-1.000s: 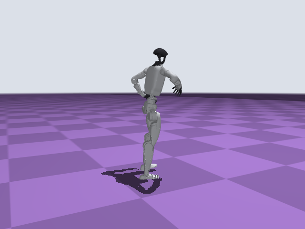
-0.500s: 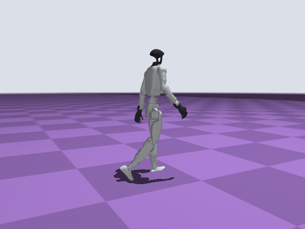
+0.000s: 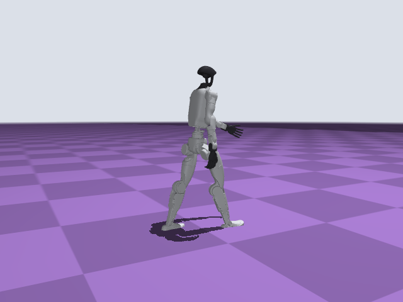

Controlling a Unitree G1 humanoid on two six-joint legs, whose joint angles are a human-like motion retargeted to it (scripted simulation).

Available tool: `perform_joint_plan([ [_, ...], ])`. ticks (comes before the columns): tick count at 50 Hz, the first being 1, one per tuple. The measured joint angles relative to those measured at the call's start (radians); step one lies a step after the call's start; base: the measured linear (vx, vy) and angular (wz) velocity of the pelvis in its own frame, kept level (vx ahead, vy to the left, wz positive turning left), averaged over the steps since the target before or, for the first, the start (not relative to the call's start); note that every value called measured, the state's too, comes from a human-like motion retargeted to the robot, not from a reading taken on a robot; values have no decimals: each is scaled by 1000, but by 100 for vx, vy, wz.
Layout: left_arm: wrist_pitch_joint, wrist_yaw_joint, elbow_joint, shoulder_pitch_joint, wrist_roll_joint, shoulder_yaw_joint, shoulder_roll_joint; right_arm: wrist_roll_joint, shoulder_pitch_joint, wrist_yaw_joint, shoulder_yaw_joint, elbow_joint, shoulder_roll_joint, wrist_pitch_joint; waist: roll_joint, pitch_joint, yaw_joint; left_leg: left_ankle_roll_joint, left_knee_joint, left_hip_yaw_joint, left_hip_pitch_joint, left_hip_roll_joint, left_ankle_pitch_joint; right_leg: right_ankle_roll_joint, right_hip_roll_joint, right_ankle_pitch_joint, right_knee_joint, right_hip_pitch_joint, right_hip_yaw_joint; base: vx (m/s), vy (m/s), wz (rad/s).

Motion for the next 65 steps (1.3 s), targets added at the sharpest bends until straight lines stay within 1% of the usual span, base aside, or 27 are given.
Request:
perform_joint_plan([
  [4, 13, -58, -7, 81, 67, 7, -7, -38, -81, 20, -36, 56, -11, 0, 19, -19, 31, 8, 29, -1, 37, 9, 41, 0, 5, 64, 0, 36, -30, 71, -23, -14],
  [8, 43, -72, 74, 244, 102, -8, -23, -31, -145, -11, -32, 100, -22, 14, 6, -47, 79, 12, 157, 18, 39, -3, 189, 0, -2, 35, 0, 122, -10, 76, -23, -30],
  [10, 71, -70, 140, 345, 113, -13, -33, -16, -173, -26, -17, 105, -31, 25, -22, -62, 102, 40, 307, 51, -12, -31, 275, 0, -39, -3, 0, 172, 15, 75, -10, -20],
  [12, 101, -63, 226, 439, 130, -6, -46, 2, -211, -39, 9, 97, -47, 27, -56, -93, 110, 89, 534, 94, -149, -60, 336, -7, -96, -31, 3, 192, 30, 68, -6, 1],
  [13, 115, -57, 271, 481, 139, 1, -49, 8, -235, -48, 23, 89, -55, 23, -64, -110, 117, 108, 660, 117, -237, -55, 353, -26, -103, -45, 11, 188, 38, 62, -14, -12],
  [15, 137, -36, 359, 557, 159, 24, -51, 4, -290, -69, 44, 70, -70, 13, -74, -131, 137, 145, 861, 153, -392, -42, 361, -58, -105, -73, 29, 182, 57, 58, -16, -34],
  [17, 149, -15, 425, 630, 176, 46, -45, -15, -348, -86, 60, 46, -83, 6, -92, -128, 173, 181, 960, 190, -494, -36, 325, -72, -108, -101, 43, 193, 86, 57, -13, -69],
  [20, 147, 6, 480, 733, 175, 72, -29, -38, -443, -102, 86, 14, -99, 6, -128, -110, 245, 220, 969, 265, -598, -27, 246, -71, -116, -139, 61, 211, 143, 56, -9, -100],
  [22, 137, 10, 477, 803, 142, 82, -15, -43, -502, -110, 100, -10, -107, 10, -153, -93, 298, 225, 874, 314, -632, -24, 210, -71, -122, -160, 69, 225, 183, 56, -4, -115],
  [24, 129, 7, 454, 869, 94, 93, -2, -45, -554, -120, 108, -39, -114, 11, -169, -75, 351, 211, 713, 354, -641, -19, 202, -78, -121, -178, 75, 240, 222, 57, 1, -119],
  [26, 127, -1, 418, 928, 46, 111, 9, -55, -595, -139, 106, -73, -120, 7, -167, -51, 404, 175, 495, 388, -618, -4, 234, -88, -103, -194, 80, 265, 260, 59, 5, -124],
  [28, 129, -17, 384, 979, 26, 140, 14, -76, -618, -164, 91, -115, -124, -7, -136, -25, 452, 118, 257, 415, -572, 32, 300, -103, -61, -213, 87, 308, 293, 62, 11, -118],
  [31, 123, -56, 356, 1037, 65, 188, 4, -109, -611, -196, 63, -178, -127, -44, -63, 3, 493, 9, -21, 432, -518, 103, 381, -124, 13, -246, 94, 402, 323, 65, 17, -80],
  [33, 111, -79, 352, 1058, 109, 212, -10, -129, -589, -193, 50, -210, -126, -65, -30, 10, 499, -58, -111, 430, -519, 136, 368, -129, 34, -263, 99, 458, 334, 67, 22, -33],
  [34, 106, -85, 353, 1059, 125, 218, -18, -137, -575, -185, 48, -220, -125, -72, -26, 10, 498, -77, -121, 427, -531, 144, 343, -130, 33, -269, 103, 478, 336, 67, 24, -11],
  [37, 101, -88, 368, 1029, 139, 216, -34, -164, -525, -151, 55, -230, -121, -80, -27, -4, 486, -92, -121, 422, -548, 150, 295, -135, 21, -274, 129, 512, 335, 68, 26, 2],
  [40, 108, -91, 393, 960, 137, 194, -43, -205, -449, -106, 66, -212, -111, -73, -18, -28, 471, -86, -121, 429, -507, 149, 339, -152, 24, -243, 195, 532, 332, 73, 30, 10],
  [42, 110, -102, 417, 897, 156, 177, -47, -232, -377, -81, 63, -186, -99, -68, -5, -45, 456, -82, -121, 417, -463, 148, 357, -161, 33, -179, 281, 534, 322, 77, 33, 22],
  [44, 112, -112, 442, 822, 188, 155, -47, -244, -297, -69, 54, -151, -83, -59, 9, -63, 437, -68, -115, 392, -417, 148, 340, -165, 43, -81, 423, 501, 301, 76, 33, 34],
  [46, 115, -108, 458, 735, 223, 129, -43, -232, -222, -70, 46, -107, -65, -47, 17, -84, 412, -46, -95, 362, -385, 147, 299, -165, 47, 20, 624, 416, 273, 71, 31, 45],
  [48, 119, -84, 462, 636, 247, 105, -35, -210, -160, -77, 43, -58, -49, -32, 21, -101, 380, -26, -78, 332, -364, 140, 262, -171, 43, 83, 837, 299, 244, 64, 28, 53],
  [50, 125, -48, 450, 531, 254, 85, -25, -197, -112, -79, 42, -10, -40, -17, 27, -112, 340, -14, -62, 305, -346, 131, 235, -189, 39, 81, 1012, 177, 223, 60, 25, 57],
  [53, 126, -5, 405, 377, 218, 58, -8, -196, -58, -58, 48, 46, -40, -4, 47, -115, 268, -13, -41, 262, -321, 120, 201, -216, 45, -14, 1126, 30, 192, 56, 20, 69],
  [57, 103, 1, 316, 195, 125, 19, 22, -182, -9, -19, 67, 80, -54, -8, 76, -104, 158, -12, -25, 195, -279, 105, 160, -227, 27, -115, 1022, -79, 103, 55, 14, 89],
  [60, 77, -14, 241, 87, 61, -12, 53, -148, 18, -8, 81, 75, -63, -15, 85, -91, 79, -6, -17, 144, -241, 86, 132, -207, 5, -131, 776, -93, 20, 55, 5, 93],
  [63, 49, -11, 167, 9, 22, -26, 85, -104, 31, -6, 88, 54, -67, -15, 57, -75, 12, 10, -5, 95, -194, 30, 99, -159, -17, -30, 394, -50, -19, 59, -2, 88],
  [65, 26, 10, 124, -31, 8, -22, 102, -97, 30, -7, 82, 40, -62, -7, 25, -50, -27, 14, 2, 64, -138, -15, 69, -101, -38, 54, 146, -2, -29, 65, -7, 78],
])
